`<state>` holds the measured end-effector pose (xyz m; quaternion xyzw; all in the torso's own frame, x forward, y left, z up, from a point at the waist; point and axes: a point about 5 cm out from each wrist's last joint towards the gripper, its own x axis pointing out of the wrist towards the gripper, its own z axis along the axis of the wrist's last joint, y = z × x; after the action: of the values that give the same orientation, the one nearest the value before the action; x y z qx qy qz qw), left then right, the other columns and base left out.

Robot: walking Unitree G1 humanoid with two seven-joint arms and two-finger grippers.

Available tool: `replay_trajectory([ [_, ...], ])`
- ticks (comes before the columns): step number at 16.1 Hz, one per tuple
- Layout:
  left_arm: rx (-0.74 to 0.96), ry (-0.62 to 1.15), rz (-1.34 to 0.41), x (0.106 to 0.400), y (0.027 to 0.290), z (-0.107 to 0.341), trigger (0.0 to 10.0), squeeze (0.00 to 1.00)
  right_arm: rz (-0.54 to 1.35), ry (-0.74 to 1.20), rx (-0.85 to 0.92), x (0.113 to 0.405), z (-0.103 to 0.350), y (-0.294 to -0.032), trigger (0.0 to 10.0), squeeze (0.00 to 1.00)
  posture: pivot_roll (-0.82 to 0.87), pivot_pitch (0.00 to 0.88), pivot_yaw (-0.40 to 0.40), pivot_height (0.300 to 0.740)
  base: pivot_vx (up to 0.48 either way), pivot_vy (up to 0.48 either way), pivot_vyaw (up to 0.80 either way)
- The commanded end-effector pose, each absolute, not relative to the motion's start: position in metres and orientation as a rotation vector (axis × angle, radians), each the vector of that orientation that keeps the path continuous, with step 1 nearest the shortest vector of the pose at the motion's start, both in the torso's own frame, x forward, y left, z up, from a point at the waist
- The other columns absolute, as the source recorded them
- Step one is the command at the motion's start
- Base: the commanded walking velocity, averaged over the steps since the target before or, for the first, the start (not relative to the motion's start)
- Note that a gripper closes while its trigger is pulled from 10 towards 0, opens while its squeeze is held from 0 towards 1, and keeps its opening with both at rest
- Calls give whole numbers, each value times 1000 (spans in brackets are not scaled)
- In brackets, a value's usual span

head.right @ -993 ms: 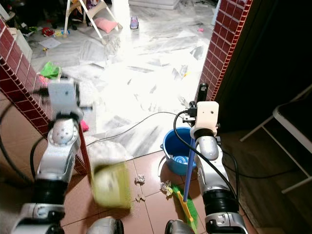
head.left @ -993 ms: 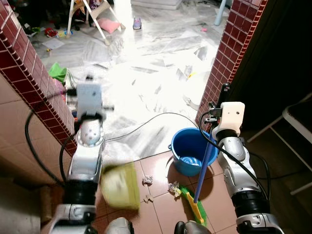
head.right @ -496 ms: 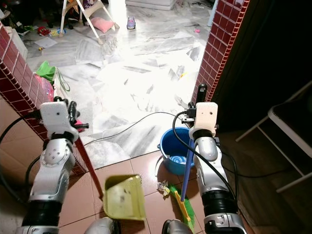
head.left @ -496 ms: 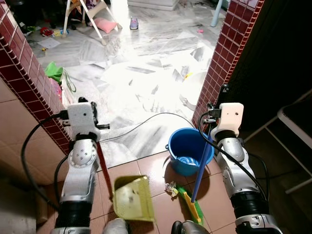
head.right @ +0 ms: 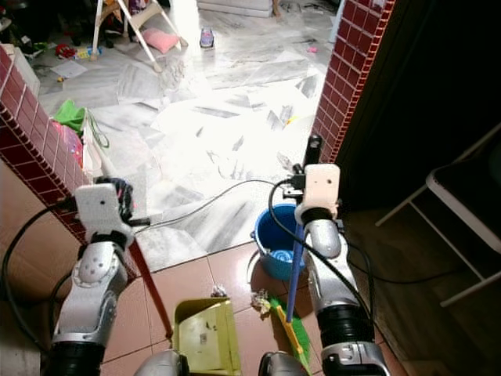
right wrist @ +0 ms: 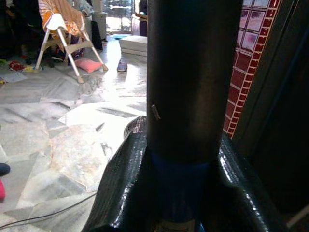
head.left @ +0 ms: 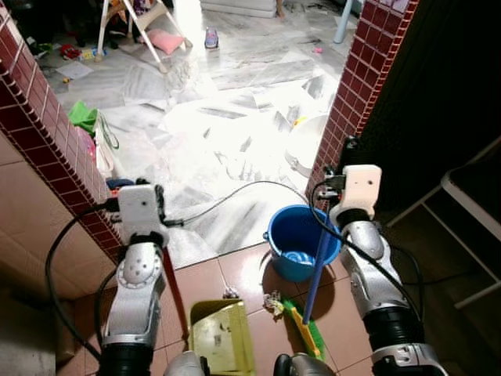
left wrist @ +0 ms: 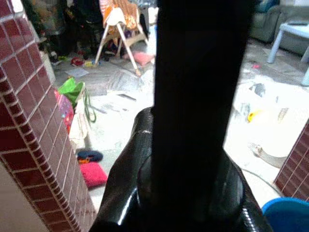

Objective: Sweep floor

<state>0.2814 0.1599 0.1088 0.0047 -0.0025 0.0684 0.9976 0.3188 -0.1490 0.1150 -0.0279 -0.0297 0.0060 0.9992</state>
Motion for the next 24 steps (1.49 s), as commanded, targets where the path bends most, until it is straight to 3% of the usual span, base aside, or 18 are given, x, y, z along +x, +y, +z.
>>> replay_trajectory([
  [1, 17, -59, 133, 283, 158, 123, 10000, 0, 31, -104, -58, 323, 124, -145, 10000, 0, 8, 52, -11, 740, 0, 0, 0],
  [11, 19, -58, 117, 282, 149, 124, 10000, 0, 45, -102, -74, 321, 122, -145, 10000, 0, 4, 42, -14, 740, 0, 0, 118],
  [16, 84, -36, 216, 286, 151, 120, 10000, 0, 58, -104, -46, 324, 124, -143, 10000, 0, 3, 45, -18, 740, 0, 0, 0],
  [21, 86, -6, 186, 292, 136, 116, 10000, 0, 87, -126, -24, 328, 132, -138, 10000, 0, -3, 51, -18, 740, 0, 0, 0],
  [24, 88, 0, 191, 292, 136, 114, 10000, 0, 98, -128, -19, 328, 133, -137, 10000, 0, -8, 57, -19, 740, -299, 0, 0],
])
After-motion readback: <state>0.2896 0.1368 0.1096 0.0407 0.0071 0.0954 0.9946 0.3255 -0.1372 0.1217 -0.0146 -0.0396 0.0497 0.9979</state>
